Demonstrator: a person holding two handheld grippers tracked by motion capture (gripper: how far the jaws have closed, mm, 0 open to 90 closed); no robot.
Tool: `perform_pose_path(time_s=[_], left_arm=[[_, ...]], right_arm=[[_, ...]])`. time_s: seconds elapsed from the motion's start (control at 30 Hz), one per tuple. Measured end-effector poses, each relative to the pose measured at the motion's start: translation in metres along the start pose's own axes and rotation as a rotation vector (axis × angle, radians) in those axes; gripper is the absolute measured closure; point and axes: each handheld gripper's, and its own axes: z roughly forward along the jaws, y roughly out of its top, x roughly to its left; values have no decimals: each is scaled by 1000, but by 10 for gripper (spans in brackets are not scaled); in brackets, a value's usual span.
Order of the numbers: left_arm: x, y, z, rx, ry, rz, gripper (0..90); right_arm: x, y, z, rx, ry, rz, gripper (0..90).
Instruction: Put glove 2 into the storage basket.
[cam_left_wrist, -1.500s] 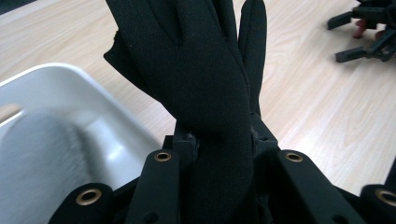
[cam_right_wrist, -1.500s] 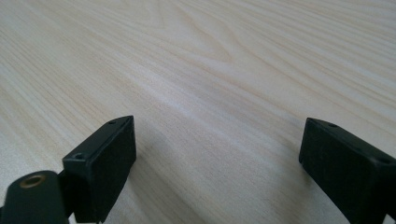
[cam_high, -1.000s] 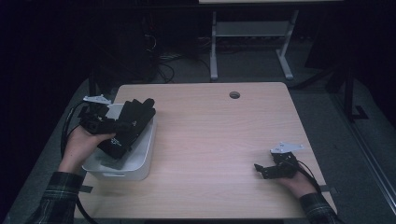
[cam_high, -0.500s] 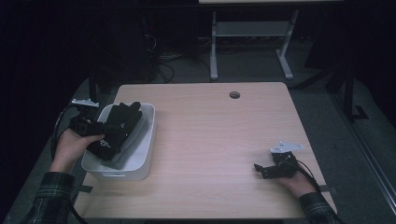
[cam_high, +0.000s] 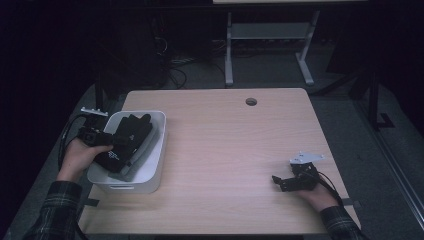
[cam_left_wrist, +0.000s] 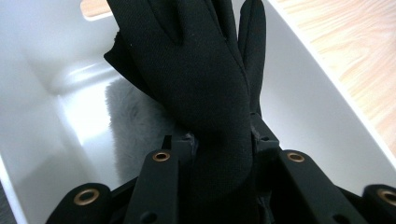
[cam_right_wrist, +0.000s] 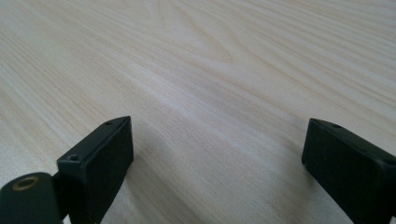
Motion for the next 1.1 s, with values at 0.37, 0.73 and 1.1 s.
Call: perform_pose_path(time_s=[0.37, 0.73, 1.1], left_arm=[[6, -3, 7, 9, 103, 29, 325], [0, 8, -11, -83, 151, 55, 140], [-36, 22, -8, -123, 108, 97, 129]], right_arm=[[0, 0, 0, 0, 0, 0, 87], [0, 0, 0, 0, 0, 0, 87], [0, 0, 0, 1, -2, 1, 87]])
